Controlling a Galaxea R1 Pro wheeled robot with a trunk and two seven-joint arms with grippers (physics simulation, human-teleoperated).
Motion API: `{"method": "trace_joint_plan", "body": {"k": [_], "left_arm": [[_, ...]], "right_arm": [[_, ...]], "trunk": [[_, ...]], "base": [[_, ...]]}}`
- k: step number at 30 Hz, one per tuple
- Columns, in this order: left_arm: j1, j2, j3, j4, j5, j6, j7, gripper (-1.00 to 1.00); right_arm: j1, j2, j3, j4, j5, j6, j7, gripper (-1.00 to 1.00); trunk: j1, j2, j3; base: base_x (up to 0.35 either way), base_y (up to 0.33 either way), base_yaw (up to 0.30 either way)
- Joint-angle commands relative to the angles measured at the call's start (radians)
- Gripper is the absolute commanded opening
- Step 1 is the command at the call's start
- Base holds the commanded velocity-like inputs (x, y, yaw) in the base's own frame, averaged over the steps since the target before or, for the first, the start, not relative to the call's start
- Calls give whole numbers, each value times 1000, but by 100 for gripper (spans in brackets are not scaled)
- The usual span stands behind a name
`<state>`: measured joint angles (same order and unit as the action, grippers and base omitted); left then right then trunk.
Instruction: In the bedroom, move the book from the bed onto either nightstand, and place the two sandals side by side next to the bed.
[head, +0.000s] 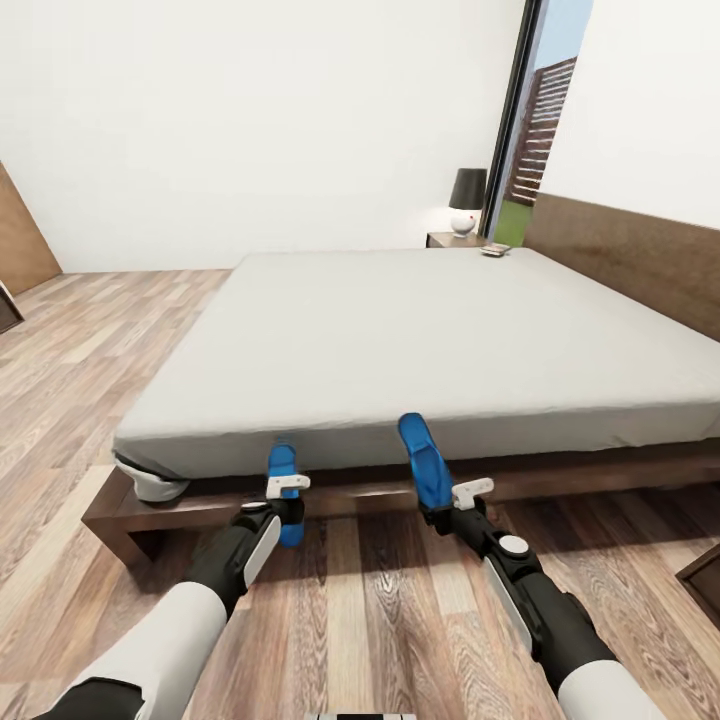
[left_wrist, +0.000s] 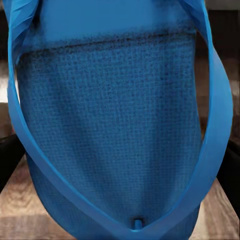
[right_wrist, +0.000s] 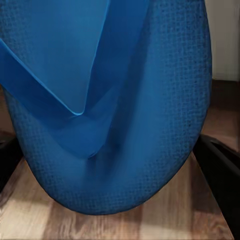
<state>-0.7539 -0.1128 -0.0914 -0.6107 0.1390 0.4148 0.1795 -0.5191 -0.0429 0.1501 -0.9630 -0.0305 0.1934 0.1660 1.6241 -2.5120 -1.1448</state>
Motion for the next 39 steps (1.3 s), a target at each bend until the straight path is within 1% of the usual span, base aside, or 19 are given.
{"method": "trace_joint_plan", "body": {"k": [1,3,5,7,10,13,15,16,19,20,21,22,29,32,33,34,39], "left_arm": [[13,-5,-5,-6,9,11,9,-100],[29,-8,-5,-13,9,17,9,-100],[37,-9,-5,-15,10,31,9,-100],[42,-10,-5,-21,11,78,10,-100],[55,-10,-4,-76,12,194,11,-100],[91,-9,-3,-157,13,266,11,-100],[107,-8,-1,-197,14,305,11,-100],[115,-2,25,-260,34,394,11,-100],[117,4,46,-277,43,468,11,-100],[117,6,50,-276,44,485,11,-100],[117,7,51,-268,43,490,11,-100],[117,7,51,-266,41,492,12,-100],[117,7,49,-262,40,497,12,-100],[117,7,48,-254,40,506,12,-100],[117,7,48,-248,40,536,12,-100],[117,7,47,-247,40,542,11,-100],[117,6,43,-230,40,544,11,-100]], "right_arm": [[0,-7,1,-18,-3,28,25,-100],[0,-12,-1,-28,-1,48,70,-100],[0,-13,-1,-30,0,55,86,-100],[0,-19,-1,-31,1,65,95,-100],[0,-52,0,-29,-2,90,99,-100],[2,-65,0,-23,-4,99,101,-100],[7,-68,0,-10,-6,101,100,-100],[9,-70,-2,27,-6,102,100,-100],[10,-67,-1,63,-6,105,99,-100],[10,-63,0,116,-6,120,95,-100],[8,-62,-1,155,-6,129,92,-100],[7,-62,-1,167,-6,135,91,-100],[2,-65,-4,179,-6,239,91,-100],[3,-63,-3,179,-5,259,92,-100],[2,-63,-3,179,-4,263,93,-100],[2,-63,-3,179,-4,264,93,-100],[2,-62,-2,180,-5,271,92,-100]], "trunk": [[0,0,-1],[0,0,-1],[0,0,-1],[0,0,-1],[0,0,-1],[0,0,-1],[0,0,-1],[0,0,-1],[0,0,-1],[0,0,-1],[0,0,-1],[0,-1,-5],[3,-2,-32],[5,-3,-43],[5,-3,-47],[6,-3,-51],[8,-5,-70]], "base": [[0,0,0],[0,0,0],[0,0,0],[0,0,0],[0,0,0],[0,0,0],[0,0,0],[0,0,0],[0,0,0],[0,0,0],[0,0,0],[0,0,0],[0,0,0],[0,0,0],[0,0,0],[0,0,0],[0,0,0]]}}
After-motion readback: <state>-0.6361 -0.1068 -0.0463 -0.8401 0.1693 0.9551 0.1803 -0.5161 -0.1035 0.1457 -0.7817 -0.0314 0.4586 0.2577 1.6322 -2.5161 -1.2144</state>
